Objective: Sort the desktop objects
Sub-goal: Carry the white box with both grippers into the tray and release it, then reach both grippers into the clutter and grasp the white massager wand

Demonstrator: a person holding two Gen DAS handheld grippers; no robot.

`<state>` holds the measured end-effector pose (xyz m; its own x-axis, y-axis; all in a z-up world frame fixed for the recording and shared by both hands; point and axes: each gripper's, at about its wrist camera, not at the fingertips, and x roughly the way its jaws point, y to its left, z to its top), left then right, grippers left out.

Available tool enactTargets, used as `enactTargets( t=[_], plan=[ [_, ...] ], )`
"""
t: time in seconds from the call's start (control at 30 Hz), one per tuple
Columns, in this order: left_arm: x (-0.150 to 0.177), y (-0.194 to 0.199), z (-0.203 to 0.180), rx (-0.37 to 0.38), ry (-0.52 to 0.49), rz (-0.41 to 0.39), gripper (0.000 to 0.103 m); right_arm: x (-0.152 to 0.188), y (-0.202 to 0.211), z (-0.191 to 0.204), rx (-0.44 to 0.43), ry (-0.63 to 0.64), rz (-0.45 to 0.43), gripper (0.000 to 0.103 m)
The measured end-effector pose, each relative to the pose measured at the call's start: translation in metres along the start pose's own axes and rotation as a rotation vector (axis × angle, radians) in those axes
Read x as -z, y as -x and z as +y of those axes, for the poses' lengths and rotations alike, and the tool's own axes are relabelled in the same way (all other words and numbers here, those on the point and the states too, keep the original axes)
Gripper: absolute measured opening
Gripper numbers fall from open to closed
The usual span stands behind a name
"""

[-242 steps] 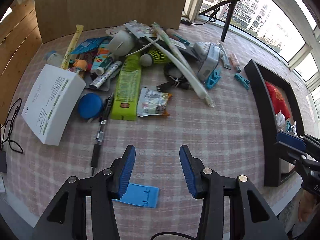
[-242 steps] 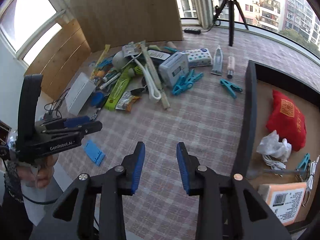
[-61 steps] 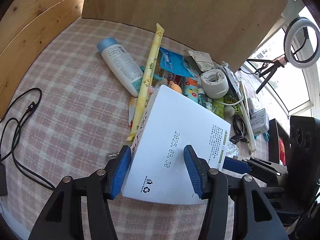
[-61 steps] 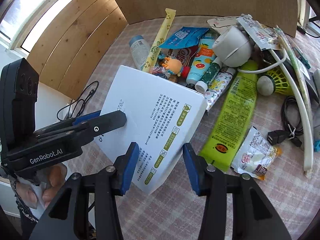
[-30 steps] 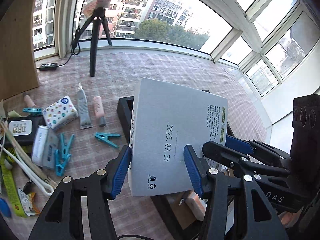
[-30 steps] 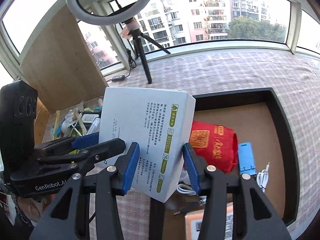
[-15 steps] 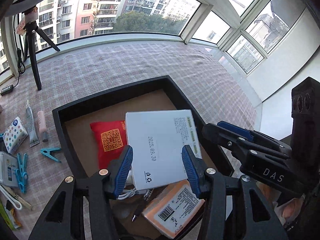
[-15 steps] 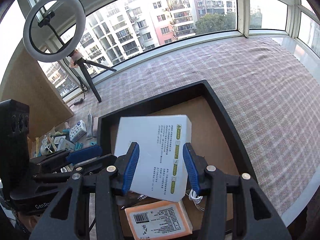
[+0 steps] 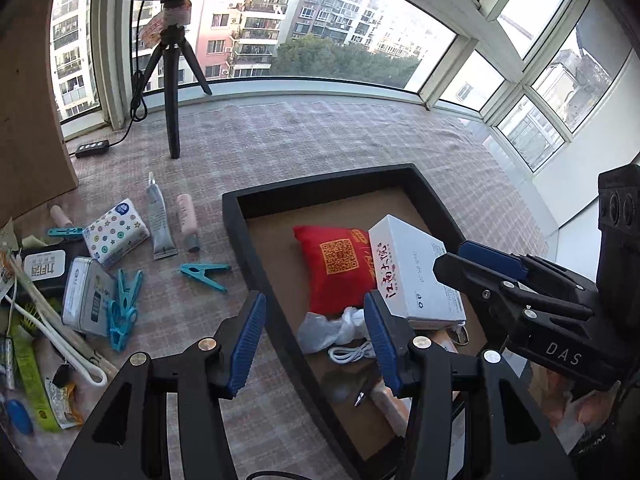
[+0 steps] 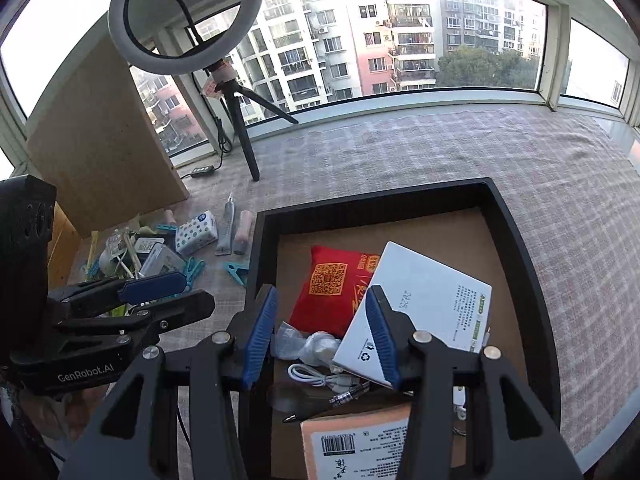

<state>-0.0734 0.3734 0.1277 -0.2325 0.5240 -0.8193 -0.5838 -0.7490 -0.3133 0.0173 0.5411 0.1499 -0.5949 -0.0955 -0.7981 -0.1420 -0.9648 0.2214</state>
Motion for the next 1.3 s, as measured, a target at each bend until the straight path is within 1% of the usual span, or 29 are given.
enactTargets(
  t=[0.1, 0.17, 0.33, 0.47, 0.53, 0.63, 0.73, 0.87, 1.0, 1.17, 1.23, 1.3],
  plan=[
    [0.017, 0.012, 0.03, -0.059, 0.021, -0.014, 0.048, 0.002, -0.01, 0.021, -0.032, 0.041, 0.02, 0.045],
    [0.03, 0.021, 0.055, -0.088, 0.061, -0.017, 0.048, 0.003, -0.017, 0.035, -0.052, 0.067, 0.035, 0.045],
    [0.069, 0.046, 0.126, -0.174, 0.185, -0.02, 0.048, 0.007, -0.034, 0.062, -0.09, 0.107, 0.073, 0.045],
    [0.1, 0.065, 0.177, -0.21, 0.309, -0.023, 0.048, 0.01, -0.049, 0.082, -0.125, 0.122, 0.103, 0.043],
    [0.114, 0.076, 0.196, -0.233, 0.359, -0.037, 0.048, 0.012, -0.056, 0.096, -0.157, 0.139, 0.124, 0.037],
    [0.133, 0.087, 0.218, -0.245, 0.417, -0.042, 0.048, 0.017, -0.068, 0.125, -0.195, 0.202, 0.15, 0.031],
    [0.144, 0.092, 0.233, -0.235, 0.468, -0.048, 0.048, 0.021, -0.081, 0.16, -0.227, 0.278, 0.173, 0.025],
    [0.144, 0.09, 0.246, -0.209, 0.532, -0.064, 0.048, 0.027, -0.103, 0.207, -0.261, 0.383, 0.208, 0.024],
    [0.128, 0.077, 0.254, -0.157, 0.577, -0.073, 0.048, 0.035, -0.132, 0.242, -0.259, 0.463, 0.253, 0.024],
    [0.102, 0.052, 0.264, -0.118, 0.626, -0.072, 0.048, 0.04, -0.162, 0.251, -0.268, 0.473, 0.319, 0.024],
    [0.092, 0.039, 0.267, -0.128, 0.631, -0.061, 0.048, 0.042, -0.17, 0.252, -0.262, 0.47, 0.332, 0.024],
    [0.083, 0.029, 0.269, -0.14, 0.637, -0.059, 0.048, 0.044, -0.176, 0.252, -0.278, 0.462, 0.347, 0.024]
  ],
)
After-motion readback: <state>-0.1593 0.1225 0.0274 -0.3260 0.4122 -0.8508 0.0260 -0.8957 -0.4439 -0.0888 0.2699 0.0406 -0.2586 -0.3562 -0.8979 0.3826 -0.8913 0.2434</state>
